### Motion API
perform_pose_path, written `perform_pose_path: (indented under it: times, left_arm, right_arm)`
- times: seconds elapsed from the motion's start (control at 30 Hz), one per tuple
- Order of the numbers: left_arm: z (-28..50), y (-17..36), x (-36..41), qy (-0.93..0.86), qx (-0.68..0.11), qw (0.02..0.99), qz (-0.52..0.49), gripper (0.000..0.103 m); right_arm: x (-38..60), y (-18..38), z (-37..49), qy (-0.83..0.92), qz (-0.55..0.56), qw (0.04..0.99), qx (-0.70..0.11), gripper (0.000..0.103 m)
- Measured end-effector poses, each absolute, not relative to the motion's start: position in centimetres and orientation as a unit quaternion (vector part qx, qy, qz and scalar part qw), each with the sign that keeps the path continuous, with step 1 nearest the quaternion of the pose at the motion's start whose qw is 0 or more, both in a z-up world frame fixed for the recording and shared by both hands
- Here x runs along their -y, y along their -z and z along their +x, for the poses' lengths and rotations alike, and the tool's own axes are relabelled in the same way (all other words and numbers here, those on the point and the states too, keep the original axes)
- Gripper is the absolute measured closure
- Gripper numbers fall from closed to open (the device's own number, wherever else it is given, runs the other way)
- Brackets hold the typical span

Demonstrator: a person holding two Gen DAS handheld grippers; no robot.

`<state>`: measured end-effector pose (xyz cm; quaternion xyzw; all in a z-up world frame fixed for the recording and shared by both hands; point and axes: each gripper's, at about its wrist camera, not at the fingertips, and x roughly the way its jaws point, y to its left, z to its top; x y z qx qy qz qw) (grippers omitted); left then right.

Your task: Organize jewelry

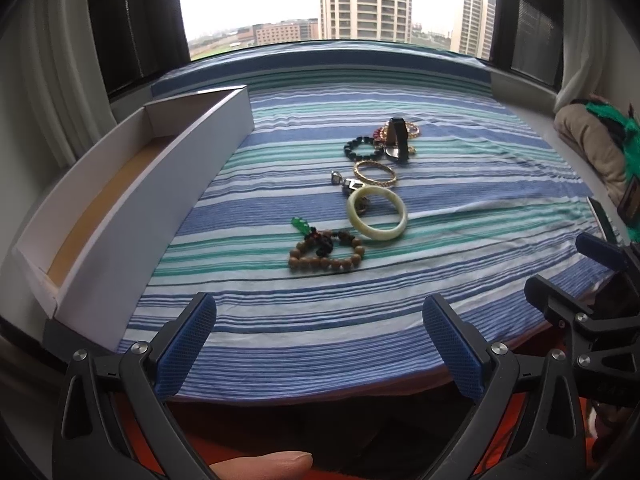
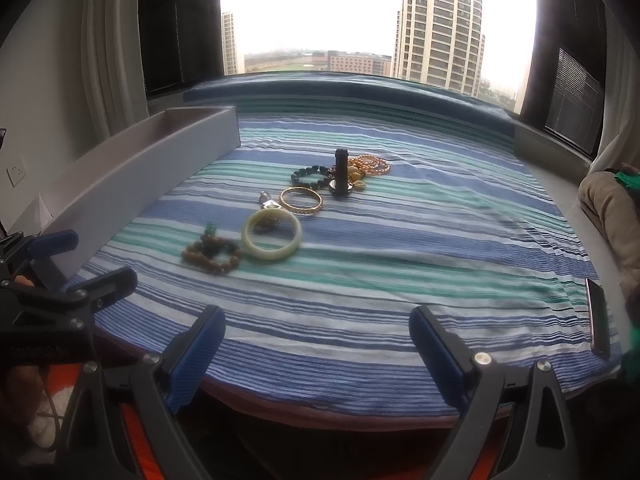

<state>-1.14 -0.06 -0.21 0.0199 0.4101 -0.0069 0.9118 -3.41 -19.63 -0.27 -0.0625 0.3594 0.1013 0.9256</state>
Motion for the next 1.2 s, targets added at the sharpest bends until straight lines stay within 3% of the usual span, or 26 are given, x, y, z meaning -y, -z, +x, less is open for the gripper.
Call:
perform_pose_path:
  times: [1.2]
  left_arm:
    - [-0.76,0.19,0.50,0.019,-0.416,0.909,0.019,0.001]
  right_arm:
    - [19.80,0.16,-3.26,-0.100,-0.060,0.927,-0.357,0.008]
